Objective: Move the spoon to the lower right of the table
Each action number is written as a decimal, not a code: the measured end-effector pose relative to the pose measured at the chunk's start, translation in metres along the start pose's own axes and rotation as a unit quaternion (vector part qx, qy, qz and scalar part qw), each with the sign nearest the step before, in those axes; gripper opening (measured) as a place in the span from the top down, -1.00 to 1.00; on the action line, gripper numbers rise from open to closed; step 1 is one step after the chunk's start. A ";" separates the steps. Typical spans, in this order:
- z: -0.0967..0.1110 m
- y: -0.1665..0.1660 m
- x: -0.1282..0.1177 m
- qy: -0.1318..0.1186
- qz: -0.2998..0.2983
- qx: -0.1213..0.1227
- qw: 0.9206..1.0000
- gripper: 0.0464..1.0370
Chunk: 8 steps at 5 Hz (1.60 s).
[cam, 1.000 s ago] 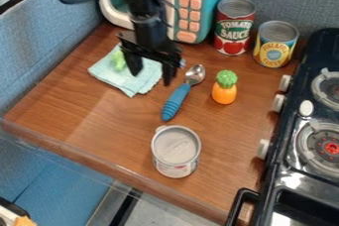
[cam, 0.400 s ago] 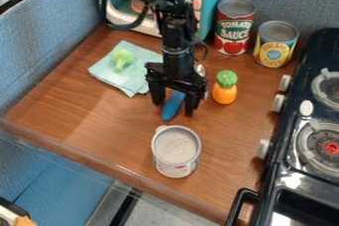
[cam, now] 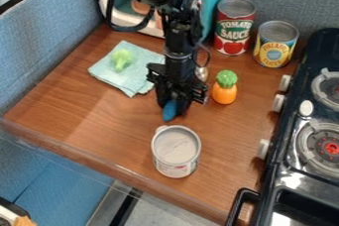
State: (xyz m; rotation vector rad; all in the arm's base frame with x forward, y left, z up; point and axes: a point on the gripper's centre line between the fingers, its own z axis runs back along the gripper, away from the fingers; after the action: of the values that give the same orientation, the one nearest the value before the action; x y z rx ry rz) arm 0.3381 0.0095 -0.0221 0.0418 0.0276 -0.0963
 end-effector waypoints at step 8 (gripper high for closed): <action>0.047 -0.094 -0.152 -0.054 -0.092 -0.042 0.993 0.23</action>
State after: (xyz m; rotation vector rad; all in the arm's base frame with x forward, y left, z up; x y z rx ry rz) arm 0.1784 -0.0717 0.0251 -0.0502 -0.0733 -0.2813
